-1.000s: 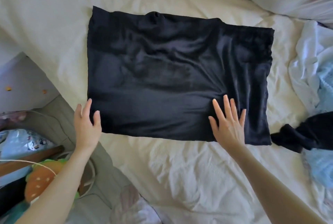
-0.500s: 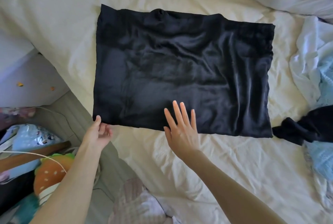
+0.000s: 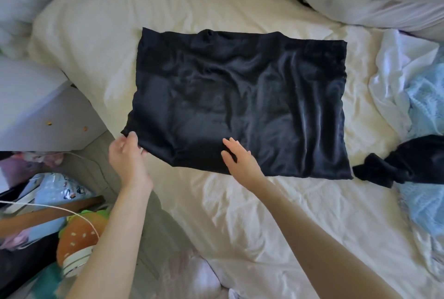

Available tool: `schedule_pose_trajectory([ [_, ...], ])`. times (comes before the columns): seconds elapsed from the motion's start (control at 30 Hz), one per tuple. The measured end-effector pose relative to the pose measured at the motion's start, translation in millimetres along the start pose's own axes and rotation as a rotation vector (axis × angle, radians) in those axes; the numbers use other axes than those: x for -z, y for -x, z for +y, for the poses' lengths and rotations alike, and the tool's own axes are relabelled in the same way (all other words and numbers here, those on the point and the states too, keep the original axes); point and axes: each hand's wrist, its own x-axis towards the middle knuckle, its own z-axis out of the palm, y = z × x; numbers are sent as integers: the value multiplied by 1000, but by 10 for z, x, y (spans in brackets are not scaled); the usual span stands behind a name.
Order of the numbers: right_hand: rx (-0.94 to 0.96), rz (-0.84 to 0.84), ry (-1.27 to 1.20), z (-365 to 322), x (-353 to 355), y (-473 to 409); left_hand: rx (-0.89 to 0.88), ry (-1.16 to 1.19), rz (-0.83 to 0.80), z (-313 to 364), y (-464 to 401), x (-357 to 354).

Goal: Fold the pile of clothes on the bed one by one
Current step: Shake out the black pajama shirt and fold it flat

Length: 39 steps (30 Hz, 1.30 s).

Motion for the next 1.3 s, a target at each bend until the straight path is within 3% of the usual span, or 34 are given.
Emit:
schedule_pose_trajectory([
  [0.1, -156, 79, -655, -31, 391, 190, -401, -239, -205, 98, 492, -423],
  [0.23, -141, 222, -1110, 255, 1017, 443, -788, -414, -555, -142, 1167, -1184],
  [0.33, -159, 384, -1213, 634, 1405, 590, -944, -652, -888, -635, 1629, -1635],
  [0.47, -335, 513, -1072, 1175, 1629, 705, -1006, -1011, -1284, -1305, 1938, -1790],
  [0.53, -417, 531, -947, 1373, 1607, 710, -1021, -1164, -1286, -1501, 1880, -1666],
  [0.77, -469, 621, -615, 1635, 1579, 452, -1230, -1371, -869, -1392, 1202, -902],
  [1.03, -553, 676, -259, 1895, 1635, 442, -1289, -1532, -898, -1390, 835, -595],
  [1.3, -631, 567, -515, 1989, 1590, 398, -1441, -1594, -967, -1292, 717, -728],
])
